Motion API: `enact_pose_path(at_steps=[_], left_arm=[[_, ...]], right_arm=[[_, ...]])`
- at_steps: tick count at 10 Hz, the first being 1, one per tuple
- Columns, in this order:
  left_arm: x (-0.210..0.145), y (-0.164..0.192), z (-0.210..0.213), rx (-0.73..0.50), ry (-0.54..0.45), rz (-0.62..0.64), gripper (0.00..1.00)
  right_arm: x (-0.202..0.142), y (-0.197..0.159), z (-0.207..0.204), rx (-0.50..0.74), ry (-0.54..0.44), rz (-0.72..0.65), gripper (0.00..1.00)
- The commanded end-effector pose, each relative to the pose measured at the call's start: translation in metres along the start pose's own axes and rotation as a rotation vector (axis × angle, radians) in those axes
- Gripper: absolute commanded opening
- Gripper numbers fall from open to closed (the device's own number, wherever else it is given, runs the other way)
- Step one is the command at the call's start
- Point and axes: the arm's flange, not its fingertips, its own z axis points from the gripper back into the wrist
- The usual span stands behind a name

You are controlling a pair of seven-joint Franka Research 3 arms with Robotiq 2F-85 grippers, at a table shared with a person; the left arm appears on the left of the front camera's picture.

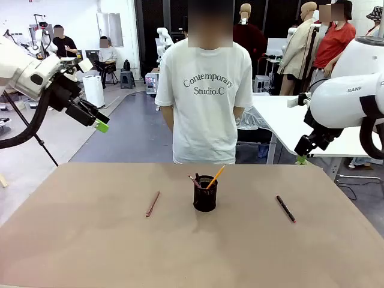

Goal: Place the pens into the pen holder.
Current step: Pick up a writing instrument from the table and place it into the Pen holder.

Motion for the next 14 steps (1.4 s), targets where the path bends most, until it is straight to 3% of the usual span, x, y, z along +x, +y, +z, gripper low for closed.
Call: enact_pose_path(at_steps=[1, 3, 5, 10, 11, 14], left_arm=[[0.001, 0.001, 0.000, 0.001, 0.004, -0.003, 1.00], [0.001, 0.001, 0.000, 0.001, 0.004, -0.003, 1.00], [0.001, 0.001, 0.000, 0.001, 0.004, -0.003, 1.00], [0.001, 0.001, 0.000, 0.001, 0.004, -0.003, 1.00], [0.001, 0.001, 0.000, 0.001, 0.004, -0.003, 1.00], [0.001, 0.001, 0.000, 0.001, 0.004, -0.003, 1.00]], right_arm=[[0.002, 0.004, -0.013, 0.044, 0.046, -0.042, 1.00], [0.009, 0.008, -0.040, 0.064, 0.109, -0.144, 1.00], [0.021, 0.016, -0.057, 0.091, 0.106, -0.195, 1.00], [0.040, 0.020, -0.132, -0.002, 0.180, -0.324, 1.00], [0.043, 0.014, -0.140, 0.053, 0.182, -0.334, 1.00], [0.029, 0.022, -0.122, 0.040, 0.170, -0.302, 1.00]])
